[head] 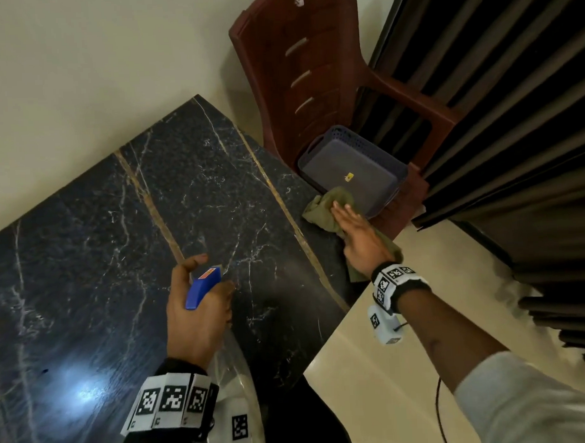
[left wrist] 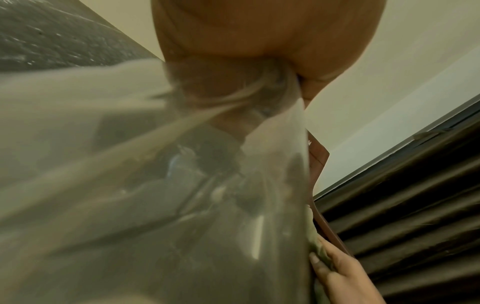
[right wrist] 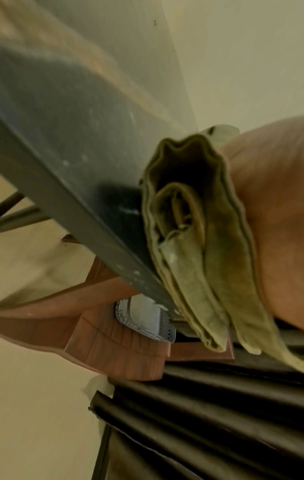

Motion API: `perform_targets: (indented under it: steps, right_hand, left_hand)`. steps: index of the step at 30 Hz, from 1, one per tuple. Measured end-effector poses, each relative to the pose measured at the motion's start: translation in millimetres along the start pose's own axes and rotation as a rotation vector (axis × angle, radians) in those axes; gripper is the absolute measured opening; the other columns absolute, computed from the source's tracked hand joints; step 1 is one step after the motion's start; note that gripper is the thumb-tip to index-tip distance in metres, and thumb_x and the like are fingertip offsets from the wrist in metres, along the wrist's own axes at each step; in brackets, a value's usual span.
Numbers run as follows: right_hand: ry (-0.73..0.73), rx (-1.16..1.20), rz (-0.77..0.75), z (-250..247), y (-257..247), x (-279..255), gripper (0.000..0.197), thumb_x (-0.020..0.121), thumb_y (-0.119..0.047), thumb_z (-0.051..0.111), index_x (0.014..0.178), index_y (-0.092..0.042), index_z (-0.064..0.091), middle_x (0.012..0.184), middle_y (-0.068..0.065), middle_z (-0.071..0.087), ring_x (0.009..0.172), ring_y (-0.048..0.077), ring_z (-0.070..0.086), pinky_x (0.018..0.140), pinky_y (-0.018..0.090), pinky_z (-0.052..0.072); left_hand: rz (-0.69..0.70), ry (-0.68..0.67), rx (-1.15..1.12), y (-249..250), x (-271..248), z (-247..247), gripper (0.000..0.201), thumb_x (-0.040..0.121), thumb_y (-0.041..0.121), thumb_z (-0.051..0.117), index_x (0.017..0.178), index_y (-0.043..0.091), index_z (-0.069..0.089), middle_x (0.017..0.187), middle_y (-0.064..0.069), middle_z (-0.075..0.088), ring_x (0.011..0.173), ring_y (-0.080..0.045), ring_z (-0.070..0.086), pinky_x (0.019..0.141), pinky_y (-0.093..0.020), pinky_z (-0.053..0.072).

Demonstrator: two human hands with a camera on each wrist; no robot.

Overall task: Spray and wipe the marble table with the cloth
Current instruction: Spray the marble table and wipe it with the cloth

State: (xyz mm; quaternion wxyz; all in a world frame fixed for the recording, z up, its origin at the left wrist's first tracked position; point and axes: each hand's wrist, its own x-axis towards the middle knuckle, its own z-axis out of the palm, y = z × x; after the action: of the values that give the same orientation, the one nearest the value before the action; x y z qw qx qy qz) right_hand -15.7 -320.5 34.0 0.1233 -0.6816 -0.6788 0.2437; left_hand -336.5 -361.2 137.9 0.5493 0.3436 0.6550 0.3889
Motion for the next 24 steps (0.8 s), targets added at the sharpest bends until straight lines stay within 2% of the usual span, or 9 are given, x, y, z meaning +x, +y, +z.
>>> perform_targets:
  steps: [3,5,8,11,13,15,18,21,24]
  right_hand:
    - [0.011,-0.067,-0.034,15,-16,-13,0.086,0.077,0.009,0.045,0.157,-0.014,0.022,0.165,-0.002,0.012,0.151,0.012,0.0,0.125,0.039,0.007]
    - [-0.019,-0.039,-0.061,31,-35,-37,0.083,0.081,0.005,0.045,0.157,-0.016,0.021,0.165,-0.004,0.01,0.152,0.013,-0.002,0.125,0.037,0.003]
    - [-0.088,-0.018,-0.18,49,-55,-75,0.078,0.085,-0.001,0.045,0.157,-0.018,0.022,0.165,-0.006,0.011,0.152,0.012,0.001,0.123,0.029,-0.003]
    - [-0.121,-0.036,-0.278,42,-46,-88,0.083,0.081,0.004,0.048,0.156,-0.02,0.024,0.163,-0.009,0.013,0.152,0.01,0.003,0.123,0.028,0.0]
    - [-0.09,-0.088,-0.231,27,-26,-79,0.087,0.078,0.009,0.05,0.156,-0.02,0.024,0.163,-0.007,0.014,0.15,0.01,0.005,0.125,0.034,0.006]
    - [-0.026,-0.097,-0.098,10,-3,-66,0.089,0.076,0.012,0.05,0.156,-0.017,0.024,0.164,-0.004,0.014,0.151,0.015,0.006,0.125,0.04,0.01]
    - [0.022,-0.052,0.039,1,11,-56,0.087,0.077,0.011,0.047,0.157,-0.015,0.024,0.165,-0.002,0.015,0.153,0.021,0.008,0.125,0.035,0.005]
    - [0.05,-0.057,0.038,14,-10,-72,0.085,0.077,0.007,0.049,0.156,-0.013,0.024,0.165,0.0,0.014,0.153,0.023,0.007,0.124,0.032,0.0]
    - [-0.004,-0.045,-0.014,43,-43,-106,0.084,0.082,0.003,0.05,0.158,-0.016,0.019,0.165,-0.006,0.007,0.153,0.017,0.0,0.122,0.029,-0.008]
  left_hand:
    - [0.004,0.017,0.0,-5,-8,-1,0.043,0.09,-0.002,0.063,0.119,0.03,0.057,0.066,-0.005,0.057,0.054,-0.019,0.053,0.053,-0.034,0.043]
    - [0.007,0.017,-0.006,-6,-14,0,0.043,0.091,-0.003,0.063,0.119,0.029,0.057,0.064,-0.004,0.056,0.054,-0.02,0.052,0.051,-0.033,0.043]
    - [0.005,0.015,-0.033,-8,-21,3,0.043,0.091,-0.004,0.062,0.12,0.028,0.057,0.061,-0.003,0.055,0.053,-0.02,0.051,0.049,-0.032,0.042]
    - [0.027,0.003,-0.019,-7,-32,3,0.044,0.091,-0.005,0.061,0.121,0.026,0.057,0.06,-0.003,0.053,0.053,-0.021,0.049,0.05,-0.033,0.042]
    - [0.051,0.001,0.009,-8,-41,0,0.043,0.091,-0.007,0.06,0.121,0.025,0.056,0.061,-0.005,0.052,0.054,-0.023,0.049,0.049,-0.032,0.041]
    - [0.067,0.007,0.027,-8,-51,-4,0.043,0.091,-0.007,0.059,0.12,0.025,0.056,0.063,-0.006,0.052,0.055,-0.022,0.049,0.048,-0.031,0.042]
    - [0.061,0.017,0.046,-13,-59,-14,0.042,0.091,-0.006,0.06,0.12,0.024,0.057,0.066,-0.008,0.056,0.057,-0.023,0.052,0.053,-0.034,0.045]
    - [0.066,0.01,0.059,-16,-64,-16,0.041,0.091,-0.002,0.062,0.119,0.027,0.057,0.068,-0.008,0.057,0.059,-0.026,0.053,0.059,-0.039,0.047]
    - [0.061,-0.014,0.054,-16,-68,-6,0.042,0.091,-0.003,0.061,0.119,0.028,0.056,0.065,-0.007,0.056,0.056,-0.024,0.052,0.055,-0.036,0.044]
